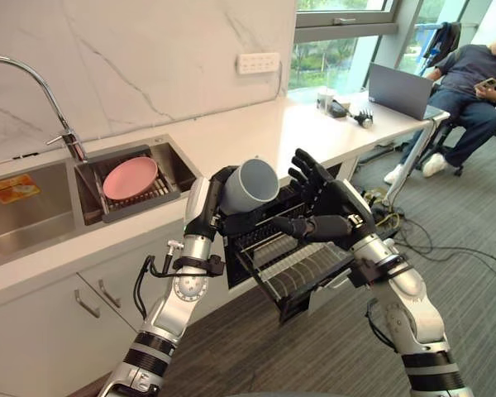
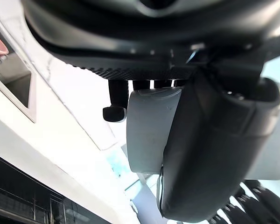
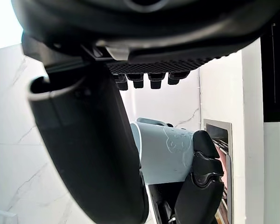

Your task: Walk over to the sink, pick up the cup, carry it to the dishwasher, place the cup inside the dishwasher, then close the dishwasher door

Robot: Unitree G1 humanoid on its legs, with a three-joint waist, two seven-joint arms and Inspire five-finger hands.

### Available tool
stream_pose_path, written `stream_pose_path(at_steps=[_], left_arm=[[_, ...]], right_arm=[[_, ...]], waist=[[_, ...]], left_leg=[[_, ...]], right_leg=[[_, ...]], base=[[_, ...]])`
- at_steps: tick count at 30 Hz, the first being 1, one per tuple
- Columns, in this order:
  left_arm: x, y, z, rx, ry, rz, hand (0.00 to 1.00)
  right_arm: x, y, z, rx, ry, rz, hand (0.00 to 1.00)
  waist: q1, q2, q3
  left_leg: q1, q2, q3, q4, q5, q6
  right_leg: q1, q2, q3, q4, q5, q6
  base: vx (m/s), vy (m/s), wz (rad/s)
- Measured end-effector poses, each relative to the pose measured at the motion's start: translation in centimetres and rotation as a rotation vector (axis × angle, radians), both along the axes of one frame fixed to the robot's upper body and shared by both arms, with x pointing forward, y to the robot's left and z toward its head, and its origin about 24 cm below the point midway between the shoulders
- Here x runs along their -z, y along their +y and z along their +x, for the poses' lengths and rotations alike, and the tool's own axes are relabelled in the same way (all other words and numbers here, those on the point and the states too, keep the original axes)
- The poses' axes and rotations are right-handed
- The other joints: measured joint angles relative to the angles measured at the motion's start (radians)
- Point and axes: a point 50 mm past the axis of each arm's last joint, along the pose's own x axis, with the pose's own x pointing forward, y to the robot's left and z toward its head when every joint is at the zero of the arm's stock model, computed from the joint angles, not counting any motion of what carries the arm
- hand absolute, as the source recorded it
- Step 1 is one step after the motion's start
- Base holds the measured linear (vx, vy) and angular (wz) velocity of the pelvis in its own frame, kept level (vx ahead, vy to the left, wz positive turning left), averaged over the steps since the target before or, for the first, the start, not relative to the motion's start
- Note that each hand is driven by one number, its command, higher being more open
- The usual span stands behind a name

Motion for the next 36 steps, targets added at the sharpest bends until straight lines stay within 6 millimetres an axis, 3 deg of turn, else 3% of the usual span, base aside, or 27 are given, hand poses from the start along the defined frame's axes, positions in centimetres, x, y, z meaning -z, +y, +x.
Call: stream_pose_path(at_steps=[7,17,33,34,36], left_arm=[[-0.2,-0.9,0.1,0.052,0.005,0.008,0.00],[-2.7,-2.7,-0.5,0.158,-0.091,-0.006,0.00],[-3.0,-3.2,-0.7,0.207,-0.074,-0.027,0.00],[-3.1,-3.2,-0.7,0.208,-0.076,-0.028,0.00],[-3.5,-3.3,-0.8,0.210,-0.089,-0.032,0.00]], right_arm=[[-0.3,0.7,0.4,-0.012,-0.010,-0.003,1.00],[-0.2,1.1,1.2,0.012,0.004,0.005,1.00],[-0.7,1.3,1.3,0.063,-0.030,0.036,1.00],[-0.7,1.4,1.4,0.064,-0.033,0.039,0.00],[-0.9,1.5,1.4,0.063,-0.042,0.046,0.00]], waist=[[0.000,0.002,0.000],[0.000,0.006,0.001],[0.002,0.007,0.001],[0.002,0.007,0.001],[0.003,0.007,0.001]], left_leg=[[-0.006,0.000,-0.006,0.004,0.000,0.000],[-0.009,-0.001,-0.013,0.005,0.000,0.000],[-0.013,-0.001,-0.020,0.005,0.001,0.001],[-0.013,-0.001,-0.020,0.005,0.001,0.001],[-0.014,-0.001,-0.021,0.005,0.001,0.001]], right_leg=[[-0.001,0.000,-0.006,0.000,0.000,0.000],[0.000,-0.002,-0.014,0.000,-0.001,-0.001],[0.000,-0.002,-0.020,0.001,-0.002,-0.002],[0.000,-0.002,-0.021,0.001,-0.002,-0.002],[0.000,-0.002,-0.021,0.000,-0.002,-0.002]], base=[[0.00,0.000,0.02],[0.00,0.000,0.01],[0.00,0.000,0.00],[0.00,0.000,0.00],[0.00,0.000,0.00]])
